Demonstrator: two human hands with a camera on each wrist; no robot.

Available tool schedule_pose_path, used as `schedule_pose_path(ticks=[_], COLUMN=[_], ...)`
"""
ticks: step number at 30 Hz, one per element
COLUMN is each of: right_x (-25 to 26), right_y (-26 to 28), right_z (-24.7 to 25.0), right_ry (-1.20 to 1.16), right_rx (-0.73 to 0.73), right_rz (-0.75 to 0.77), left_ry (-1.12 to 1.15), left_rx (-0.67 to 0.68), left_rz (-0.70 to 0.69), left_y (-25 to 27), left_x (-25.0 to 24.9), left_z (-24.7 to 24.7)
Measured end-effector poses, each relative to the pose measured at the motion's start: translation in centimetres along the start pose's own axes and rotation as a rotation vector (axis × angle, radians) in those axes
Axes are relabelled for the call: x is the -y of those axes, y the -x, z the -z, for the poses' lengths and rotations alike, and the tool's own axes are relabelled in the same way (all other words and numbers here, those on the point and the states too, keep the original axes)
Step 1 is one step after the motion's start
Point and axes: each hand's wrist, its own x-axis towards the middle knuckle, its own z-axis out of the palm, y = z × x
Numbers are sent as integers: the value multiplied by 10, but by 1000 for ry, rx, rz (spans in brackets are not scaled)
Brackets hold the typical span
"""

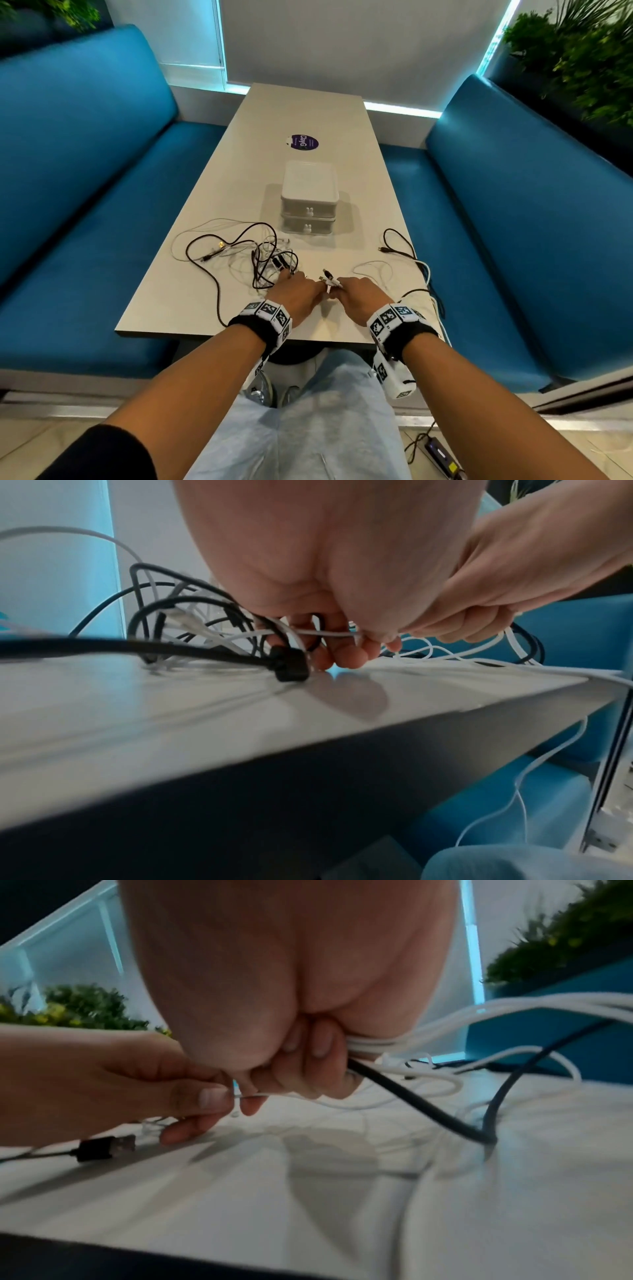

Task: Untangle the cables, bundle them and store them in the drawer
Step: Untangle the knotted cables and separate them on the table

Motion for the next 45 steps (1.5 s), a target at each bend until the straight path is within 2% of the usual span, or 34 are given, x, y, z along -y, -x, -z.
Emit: schedule_pose_path(ticks=[6, 11, 15, 18, 23, 26, 32, 37, 41, 45], right_x=[-36, -58, -43, -24, 7, 12, 2, -25, -51, -52], right_y=[10, 21, 22, 17, 9, 6, 8, 11, 21, 22], right_z=[18, 28, 26, 26, 13, 8, 9, 23, 38, 33], right_ry=[210, 280, 218, 124, 41, 8, -1, 90, 156, 156], right_rx=[-38, -78, -170, -217, -89, -56, 1, -17, -76, -143], right_rz=[-179, -326, -324, -259, -8, 20, -33, -174, -332, -367], left_ry=[87, 11, 14, 30, 40, 86, 146, 208, 177, 136], left_rx=[30, 22, 39, 34, -33, -19, -27, -14, -4, 11], left_rz=[52, 58, 93, 96, 83, 74, 25, 96, 81, 90], left_y=[-2, 0, 2, 1, -2, -3, -1, -1, 2, -1], left_x=[15, 11, 3, 3, -5, -3, 2, 21, 22, 14], left_z=[-3, 0, 4, 2, 12, 10, 1, -6, -2, -2])
